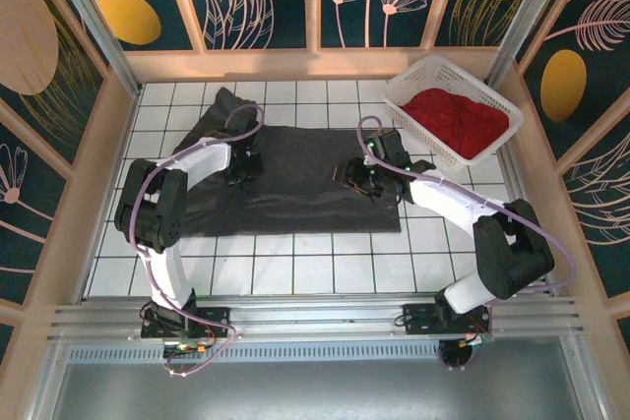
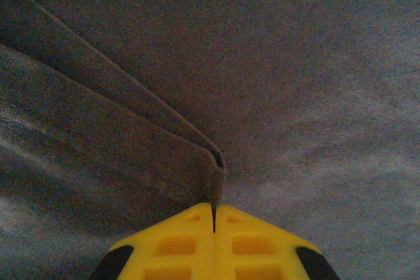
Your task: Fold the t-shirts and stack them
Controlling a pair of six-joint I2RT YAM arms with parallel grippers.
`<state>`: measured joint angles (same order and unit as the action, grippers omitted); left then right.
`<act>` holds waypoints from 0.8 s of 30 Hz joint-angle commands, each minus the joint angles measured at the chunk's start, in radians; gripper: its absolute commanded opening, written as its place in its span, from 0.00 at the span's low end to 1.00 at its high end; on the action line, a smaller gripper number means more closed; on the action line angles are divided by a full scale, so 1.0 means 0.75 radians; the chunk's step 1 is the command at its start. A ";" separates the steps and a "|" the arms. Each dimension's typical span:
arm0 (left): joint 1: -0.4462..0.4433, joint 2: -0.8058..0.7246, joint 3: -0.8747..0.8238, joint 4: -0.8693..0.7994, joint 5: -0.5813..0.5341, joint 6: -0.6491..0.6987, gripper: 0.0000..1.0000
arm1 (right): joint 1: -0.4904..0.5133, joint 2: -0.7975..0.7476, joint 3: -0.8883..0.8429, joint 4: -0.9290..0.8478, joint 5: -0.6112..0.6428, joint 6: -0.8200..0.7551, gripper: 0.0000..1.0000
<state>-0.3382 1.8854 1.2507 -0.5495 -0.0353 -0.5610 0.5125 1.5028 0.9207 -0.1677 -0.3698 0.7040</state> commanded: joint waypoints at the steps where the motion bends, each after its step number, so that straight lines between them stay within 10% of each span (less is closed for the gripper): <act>1: -0.009 -0.019 0.002 0.004 -0.029 0.043 0.04 | 0.008 0.008 -0.002 0.011 -0.021 -0.023 0.45; 3: -0.009 -0.039 0.023 -0.015 -0.085 0.030 0.38 | 0.008 -0.004 -0.022 0.008 0.009 -0.017 0.45; 6: -0.008 -0.120 0.036 -0.037 -0.189 -0.023 0.56 | 0.004 -0.036 -0.083 0.008 0.078 0.011 0.44; 24: 0.439 -0.337 -0.432 0.070 -0.039 -0.233 0.23 | -0.108 0.142 -0.179 -0.187 0.290 0.048 0.27</act>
<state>-0.0322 1.5997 0.9558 -0.5289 -0.1055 -0.6998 0.4370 1.5707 0.7677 -0.2344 -0.1936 0.7383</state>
